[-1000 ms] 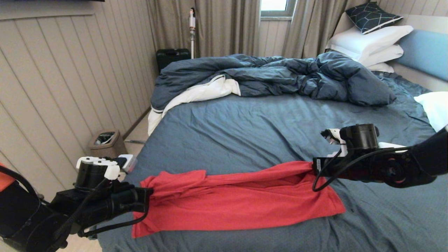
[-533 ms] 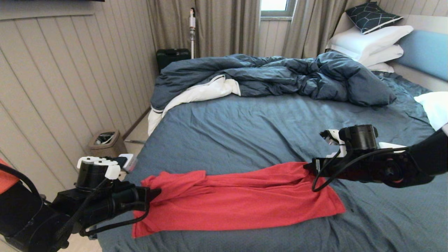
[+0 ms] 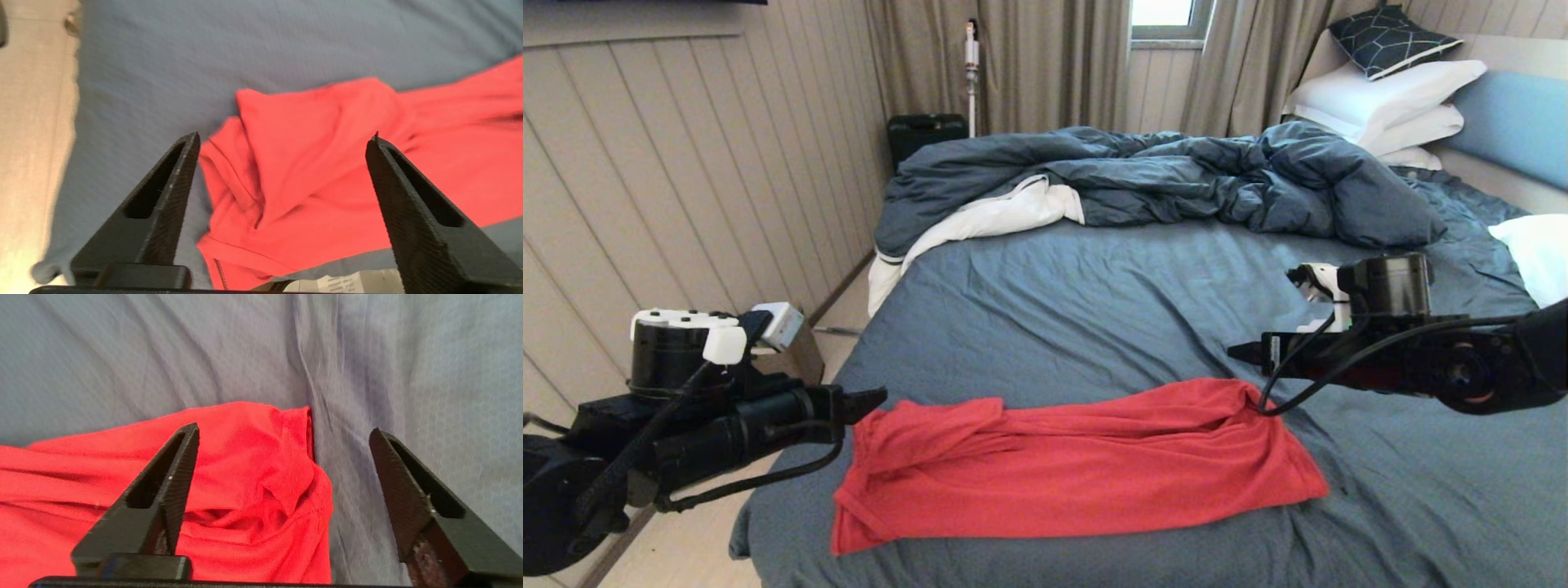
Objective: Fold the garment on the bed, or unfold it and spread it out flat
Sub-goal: Fold the red T-shirt
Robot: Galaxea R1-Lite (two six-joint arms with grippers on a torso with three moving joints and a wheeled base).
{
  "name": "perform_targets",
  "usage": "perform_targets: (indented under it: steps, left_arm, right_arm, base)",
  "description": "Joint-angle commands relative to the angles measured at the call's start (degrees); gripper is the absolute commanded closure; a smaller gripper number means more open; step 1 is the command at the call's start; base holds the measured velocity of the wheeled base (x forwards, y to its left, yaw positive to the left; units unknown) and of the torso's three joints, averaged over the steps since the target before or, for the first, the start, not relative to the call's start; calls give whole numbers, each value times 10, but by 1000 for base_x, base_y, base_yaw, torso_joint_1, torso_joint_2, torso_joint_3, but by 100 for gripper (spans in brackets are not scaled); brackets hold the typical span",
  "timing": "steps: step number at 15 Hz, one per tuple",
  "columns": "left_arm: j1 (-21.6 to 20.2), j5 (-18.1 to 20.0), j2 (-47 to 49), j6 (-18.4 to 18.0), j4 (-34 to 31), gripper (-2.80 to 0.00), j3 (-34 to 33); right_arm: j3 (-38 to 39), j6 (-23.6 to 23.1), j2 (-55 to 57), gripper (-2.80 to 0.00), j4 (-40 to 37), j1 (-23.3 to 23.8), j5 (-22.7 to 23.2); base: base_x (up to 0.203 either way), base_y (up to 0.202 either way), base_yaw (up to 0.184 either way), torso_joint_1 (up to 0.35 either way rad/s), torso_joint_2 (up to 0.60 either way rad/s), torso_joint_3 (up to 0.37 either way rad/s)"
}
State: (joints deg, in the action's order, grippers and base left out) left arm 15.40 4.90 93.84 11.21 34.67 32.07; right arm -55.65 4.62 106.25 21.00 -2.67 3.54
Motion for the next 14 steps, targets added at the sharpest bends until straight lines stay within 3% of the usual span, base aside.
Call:
perform_targets:
  steps: [1,2,3,5,8,14]
  left_arm:
    - [-4,0,-14,2,-30,-280,38]
    - [-4,0,-6,2,-47,-280,50]
    - [-4,-1,16,3,-72,-280,84]
    - [-3,-2,75,5,-124,-280,161]
    - [8,-14,169,5,-153,-280,245]
    - [95,-195,279,4,-229,-280,396]
  right_arm:
    - [-10,2,2,-280,1,-2,0]
    - [-16,4,4,-233,1,-4,-1]
    - [-33,5,6,0,0,-6,-1]
    - [-61,4,6,0,-8,-8,-2]
    - [-114,3,7,0,-49,-8,-1]
    - [-142,2,33,0,-49,-7,-2]
  base:
    - [0,0,0,0,0,0]
    - [0,0,0,0,0,0]
    - [0,0,0,0,0,0]
    - [0,0,0,0,0,0]
    - [0,0,0,0,0,0]
    - [0,0,0,0,0,0]
